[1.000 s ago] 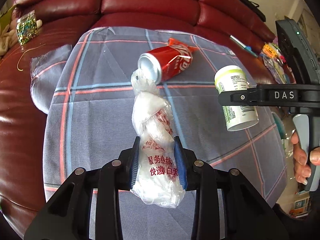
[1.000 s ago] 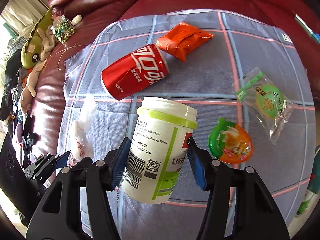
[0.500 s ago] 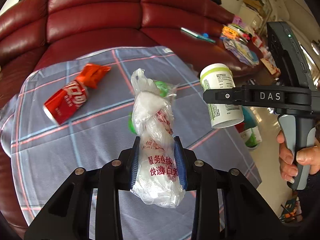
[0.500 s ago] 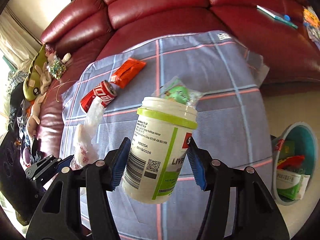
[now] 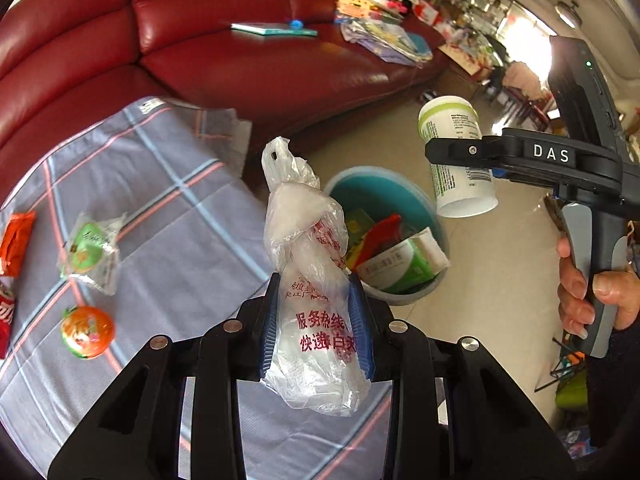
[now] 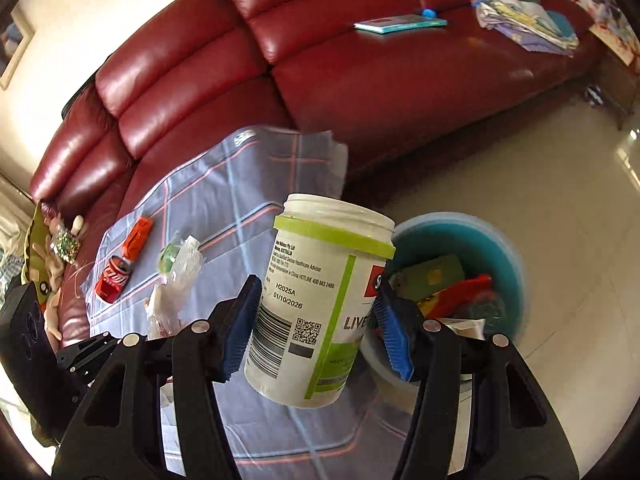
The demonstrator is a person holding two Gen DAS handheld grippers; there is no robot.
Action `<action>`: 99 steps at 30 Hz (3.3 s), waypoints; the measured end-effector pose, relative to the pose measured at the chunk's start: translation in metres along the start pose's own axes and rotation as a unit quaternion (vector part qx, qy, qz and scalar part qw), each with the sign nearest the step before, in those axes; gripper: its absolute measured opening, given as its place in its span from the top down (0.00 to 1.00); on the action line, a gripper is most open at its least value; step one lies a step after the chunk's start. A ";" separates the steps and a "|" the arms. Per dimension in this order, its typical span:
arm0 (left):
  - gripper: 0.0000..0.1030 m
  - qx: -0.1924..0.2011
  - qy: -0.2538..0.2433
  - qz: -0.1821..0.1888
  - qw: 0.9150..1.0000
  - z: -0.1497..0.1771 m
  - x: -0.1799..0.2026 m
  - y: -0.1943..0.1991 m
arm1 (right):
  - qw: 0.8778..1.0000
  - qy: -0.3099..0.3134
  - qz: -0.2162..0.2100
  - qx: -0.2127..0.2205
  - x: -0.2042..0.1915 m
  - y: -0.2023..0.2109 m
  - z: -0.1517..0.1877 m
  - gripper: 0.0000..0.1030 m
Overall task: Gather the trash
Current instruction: 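Carry the plastic bag and supplement jar over the bin with both tools, then open the left tool to drop the plastic bag into the bin, then open the right tool to drop the supplement jar into the bin, then move both tools back over the table, then grasp the clear packet with green cookie with the right tool while the left tool approaches the jelly cup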
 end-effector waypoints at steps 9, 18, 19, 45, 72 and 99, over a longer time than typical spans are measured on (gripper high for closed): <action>0.68 -0.052 -0.048 0.027 0.997 -0.029 0.068 -0.075 | 0.998 -0.051 0.029 0.007 0.086 0.005 0.008 0.47; 0.54 -0.091 -0.065 0.020 0.993 -0.041 0.095 -0.132 | 0.997 -0.074 0.031 -0.004 0.119 -0.010 0.014 0.47; 0.50 -0.090 -0.065 0.016 0.994 -0.043 0.096 -0.136 | 0.997 -0.075 0.031 -0.004 0.121 -0.011 0.015 0.47; 0.09 -0.054 -0.022 -0.023 0.998 -0.038 0.046 -0.114 | 0.997 -0.056 0.027 -0.050 0.097 -0.063 0.013 0.46; 0.07 -0.017 0.043 -0.020 0.999 -0.017 0.001 -0.061 | 0.994 -0.013 0.089 -0.061 0.048 -0.048 0.021 0.20; 0.08 -0.006 0.238 -0.136 0.962 0.082 -0.209 0.002 | 0.987 0.101 0.046 -0.113 -0.110 -0.117 0.047 0.20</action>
Point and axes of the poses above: each gripper's, at about its wrist camera, not at the fingertips, and y roughly against the way its jaws point, x to its right, z to its underside, the point moved 3 cm from there along -y, roughly the way its jaws point, and after that the axes turned 1 degree about x, right-handed, at the moved point
